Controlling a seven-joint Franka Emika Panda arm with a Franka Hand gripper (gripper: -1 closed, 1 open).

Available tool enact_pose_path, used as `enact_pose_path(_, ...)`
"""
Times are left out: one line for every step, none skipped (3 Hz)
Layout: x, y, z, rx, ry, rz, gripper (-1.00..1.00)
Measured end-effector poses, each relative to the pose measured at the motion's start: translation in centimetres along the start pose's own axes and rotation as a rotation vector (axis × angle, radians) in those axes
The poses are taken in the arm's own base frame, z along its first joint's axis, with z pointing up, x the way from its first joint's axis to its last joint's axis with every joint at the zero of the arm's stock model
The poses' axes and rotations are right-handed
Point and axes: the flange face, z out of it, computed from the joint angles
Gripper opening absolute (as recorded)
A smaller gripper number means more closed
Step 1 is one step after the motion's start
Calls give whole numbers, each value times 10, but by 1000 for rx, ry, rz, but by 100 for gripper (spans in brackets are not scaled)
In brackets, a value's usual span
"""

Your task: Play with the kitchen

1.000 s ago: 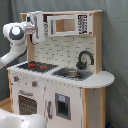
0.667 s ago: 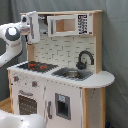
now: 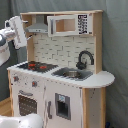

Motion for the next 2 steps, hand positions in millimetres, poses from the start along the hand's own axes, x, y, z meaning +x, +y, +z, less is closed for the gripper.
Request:
enact_pose_path(3,-26,-33,-65,51,-107,100)
enact_pose_path(1,-46,-51,-117,80,-231,100)
